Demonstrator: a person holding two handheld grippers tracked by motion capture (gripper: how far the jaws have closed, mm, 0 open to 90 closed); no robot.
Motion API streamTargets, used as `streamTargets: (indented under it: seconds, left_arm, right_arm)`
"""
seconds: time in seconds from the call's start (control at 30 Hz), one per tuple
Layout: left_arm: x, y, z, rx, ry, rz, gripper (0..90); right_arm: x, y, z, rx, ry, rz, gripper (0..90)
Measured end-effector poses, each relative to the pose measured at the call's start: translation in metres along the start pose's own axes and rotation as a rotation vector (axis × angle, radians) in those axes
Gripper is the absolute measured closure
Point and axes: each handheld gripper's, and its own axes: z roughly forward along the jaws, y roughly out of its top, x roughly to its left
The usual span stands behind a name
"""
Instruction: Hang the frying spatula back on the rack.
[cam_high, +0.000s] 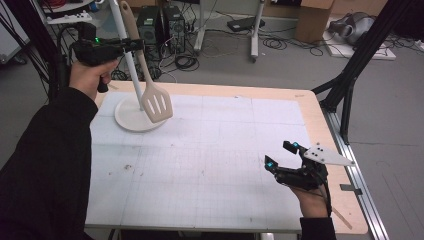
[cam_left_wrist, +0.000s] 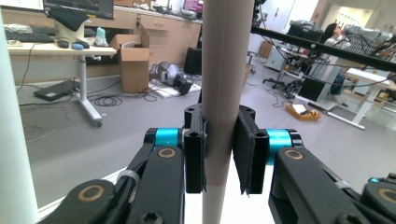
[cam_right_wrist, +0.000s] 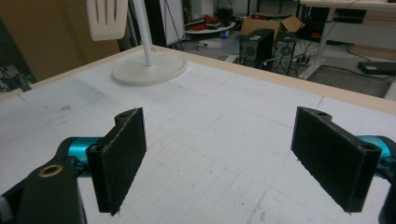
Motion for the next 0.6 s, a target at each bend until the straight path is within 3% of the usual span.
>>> streamTargets:
  seconds: [0.17, 0.6]
  left_arm:
    - [0.007, 0.001, 0.002, -0.024, -0.011, -0.017, 75.2]
    - [0.019, -0.001, -0.002, -0.015, 0.018, -0.043, 75.2]
  right_arm:
    - [-0.002, 0.0, -0.002, -0.009, -0.004, 0.008, 16.9]
    - [-0.002, 0.0, -0.002, -0.009, -0.004, 0.007, 16.9]
